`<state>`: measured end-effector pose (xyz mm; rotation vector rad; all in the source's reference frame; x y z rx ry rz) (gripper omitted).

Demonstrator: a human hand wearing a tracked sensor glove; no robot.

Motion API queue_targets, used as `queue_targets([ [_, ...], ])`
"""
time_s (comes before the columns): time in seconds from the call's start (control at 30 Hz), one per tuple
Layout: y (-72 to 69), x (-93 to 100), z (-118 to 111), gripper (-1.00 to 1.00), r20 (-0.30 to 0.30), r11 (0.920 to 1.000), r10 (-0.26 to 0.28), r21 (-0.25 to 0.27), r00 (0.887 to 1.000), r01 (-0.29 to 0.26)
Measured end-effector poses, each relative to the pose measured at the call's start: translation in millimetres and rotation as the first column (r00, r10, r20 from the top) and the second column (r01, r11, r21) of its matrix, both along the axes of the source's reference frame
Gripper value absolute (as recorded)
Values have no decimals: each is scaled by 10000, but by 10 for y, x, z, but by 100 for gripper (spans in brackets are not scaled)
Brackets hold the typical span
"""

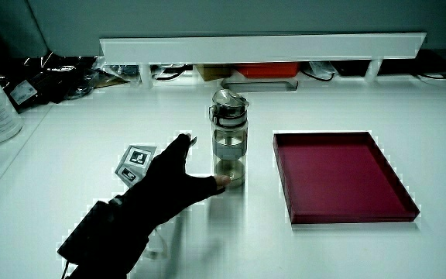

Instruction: Place bottle

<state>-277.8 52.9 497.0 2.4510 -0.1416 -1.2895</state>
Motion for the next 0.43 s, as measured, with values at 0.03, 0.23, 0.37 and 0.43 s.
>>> queue_targets([
  [0.03, 41, 17, -101, -100, 329, 9996, -104, -276, 9994, 114],
  [0.23, 265, 88, -518, -100, 2190, 9970, 224, -774, 9755, -55],
  [0.37, 404, 181, -742, -100, 2613, 9946, 455, -1016, 9642, -194],
  [0.43, 465, 186, -774, -100, 2395, 9981, 594, -309, 9691, -535],
])
